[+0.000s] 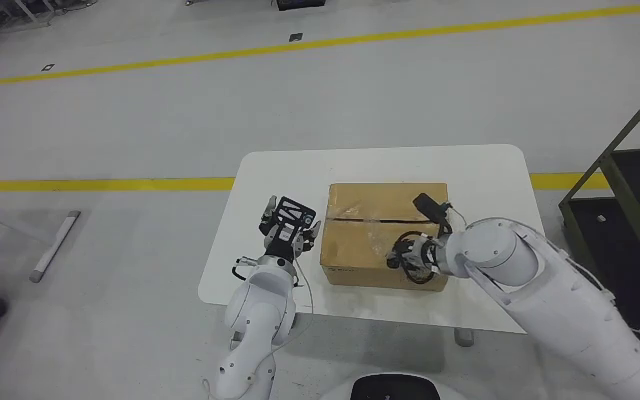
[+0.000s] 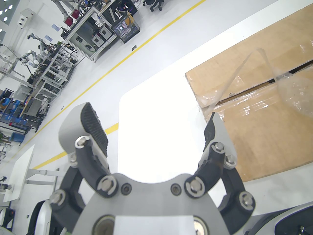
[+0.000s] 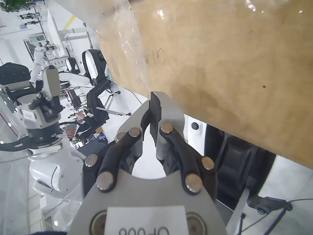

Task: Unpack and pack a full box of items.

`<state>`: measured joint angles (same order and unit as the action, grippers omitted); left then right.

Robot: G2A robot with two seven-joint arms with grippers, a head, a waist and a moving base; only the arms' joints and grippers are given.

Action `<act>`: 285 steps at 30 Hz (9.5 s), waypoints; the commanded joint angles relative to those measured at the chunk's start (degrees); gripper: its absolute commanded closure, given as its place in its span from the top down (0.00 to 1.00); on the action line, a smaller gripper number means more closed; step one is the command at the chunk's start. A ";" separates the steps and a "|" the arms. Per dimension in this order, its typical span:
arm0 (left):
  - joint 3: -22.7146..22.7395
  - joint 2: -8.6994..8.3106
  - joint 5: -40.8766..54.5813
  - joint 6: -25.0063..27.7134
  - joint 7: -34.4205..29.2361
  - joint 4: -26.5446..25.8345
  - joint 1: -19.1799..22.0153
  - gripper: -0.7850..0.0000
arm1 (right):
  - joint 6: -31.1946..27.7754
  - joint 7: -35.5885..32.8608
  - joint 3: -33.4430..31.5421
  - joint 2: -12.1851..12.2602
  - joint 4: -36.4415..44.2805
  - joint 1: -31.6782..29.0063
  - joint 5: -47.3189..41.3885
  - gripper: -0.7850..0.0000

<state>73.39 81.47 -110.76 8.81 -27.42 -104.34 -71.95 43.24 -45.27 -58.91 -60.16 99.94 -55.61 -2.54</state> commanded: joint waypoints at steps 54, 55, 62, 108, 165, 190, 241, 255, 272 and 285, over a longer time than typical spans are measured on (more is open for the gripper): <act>-8.99 1.52 5.07 1.10 4.33 10.24 8.48 0.00 | -36.32 -25.88 -15.74 6.83 -4.23 -0.88 14.33 0.00; -9.49 1.65 5.43 1.38 4.22 11.06 9.14 0.00 | -36.34 -26.06 -15.74 6.89 -4.38 -0.65 14.82 0.00; -12.41 2.43 7.70 2.77 3.24 15.25 12.21 0.00 | -36.98 -26.17 -14.74 6.95 -6.21 1.33 15.76 0.00; -17.50 4.35 11.32 6.33 -2.22 25.22 17.61 0.00 | -32.28 -26.45 -9.25 6.94 -10.69 7.52 21.62 0.62; -9.14 2.77 9.34 2.98 -3.57 13.30 11.34 1.00 | -22.05 -20.11 -3.11 5.51 -15.86 6.91 9.33 0.47; -7.63 2.42 8.95 1.88 -4.24 11.72 9.69 1.00 | -23.33 -12.25 0.85 2.90 -18.84 11.76 6.39 0.00; -5.09 1.45 7.26 1.68 -3.50 8.97 7.36 1.00 | -20.94 -1.52 -10.12 4.98 -5.57 -3.17 8.70 0.00; -4.77 1.31 6.75 1.16 -3.46 7.74 7.10 1.00 | -23.39 -0.42 -6.94 4.32 -3.21 -7.77 6.67 0.00; -5.16 1.26 6.67 1.37 -3.40 7.80 7.13 1.00 | -19.06 1.59 -6.32 4.21 -6.13 -2.78 18.95 0.00; -5.00 1.17 6.66 1.34 -3.50 7.73 6.85 1.00 | -22.59 1.48 -19.50 4.68 -5.44 -9.19 -0.28 0.11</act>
<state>68.33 82.65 -104.11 10.18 -30.87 -96.59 -65.11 21.39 -42.69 -76.46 -55.45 94.86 -63.77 4.33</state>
